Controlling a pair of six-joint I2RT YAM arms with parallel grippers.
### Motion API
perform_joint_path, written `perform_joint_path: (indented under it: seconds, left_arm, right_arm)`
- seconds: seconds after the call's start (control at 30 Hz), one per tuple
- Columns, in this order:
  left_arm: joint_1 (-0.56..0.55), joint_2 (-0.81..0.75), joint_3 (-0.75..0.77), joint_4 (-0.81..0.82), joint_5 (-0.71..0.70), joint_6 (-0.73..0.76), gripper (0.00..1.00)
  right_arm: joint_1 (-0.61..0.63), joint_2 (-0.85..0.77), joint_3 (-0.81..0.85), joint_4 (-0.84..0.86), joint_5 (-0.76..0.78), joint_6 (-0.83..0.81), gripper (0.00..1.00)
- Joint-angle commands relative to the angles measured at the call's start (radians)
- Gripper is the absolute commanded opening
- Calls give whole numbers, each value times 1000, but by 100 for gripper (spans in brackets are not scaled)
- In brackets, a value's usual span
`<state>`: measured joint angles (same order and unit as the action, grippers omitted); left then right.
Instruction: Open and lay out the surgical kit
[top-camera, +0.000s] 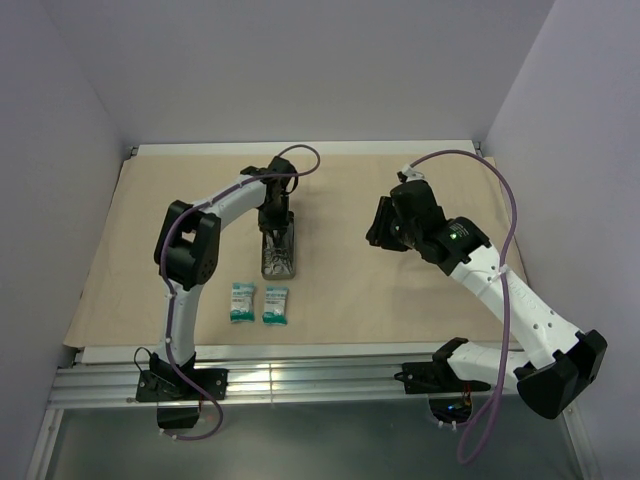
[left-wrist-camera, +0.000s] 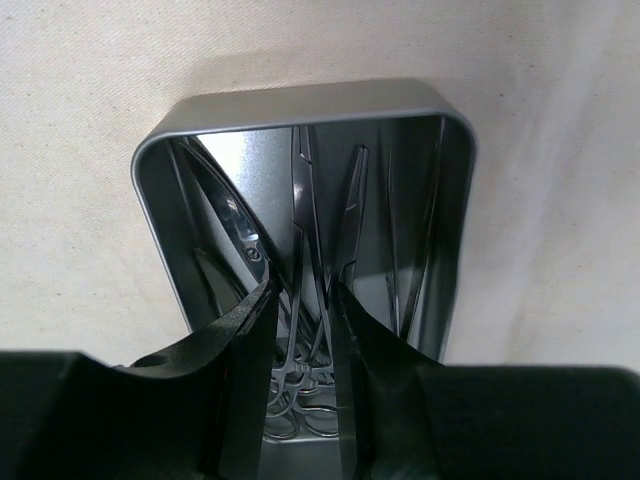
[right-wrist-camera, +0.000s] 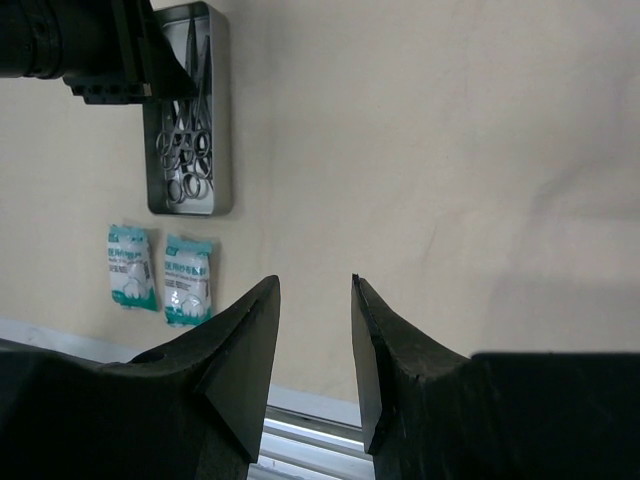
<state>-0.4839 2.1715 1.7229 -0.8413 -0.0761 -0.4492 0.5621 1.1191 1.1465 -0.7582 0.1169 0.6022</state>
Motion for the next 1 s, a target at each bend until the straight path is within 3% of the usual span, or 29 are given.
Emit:
perform_joint_path:
  seconds: [0.0, 0.3, 0.6, 0.97]
  left_arm:
    - [-1, 27, 24, -2, 1, 26, 35]
    - [1, 47, 20, -8, 16, 35, 27]
    - [-1, 45, 52, -18, 25, 24, 0]
    - [1, 13, 129, -68, 22, 1, 0]
  right_arm:
    - [-8, -1, 56, -9, 27, 11, 43]
    - [-7, 8, 73, -9, 33, 14, 43]
    - [-7, 21, 87, -9, 36, 5, 42]
    - [-7, 28, 85, -6, 35, -7, 42]
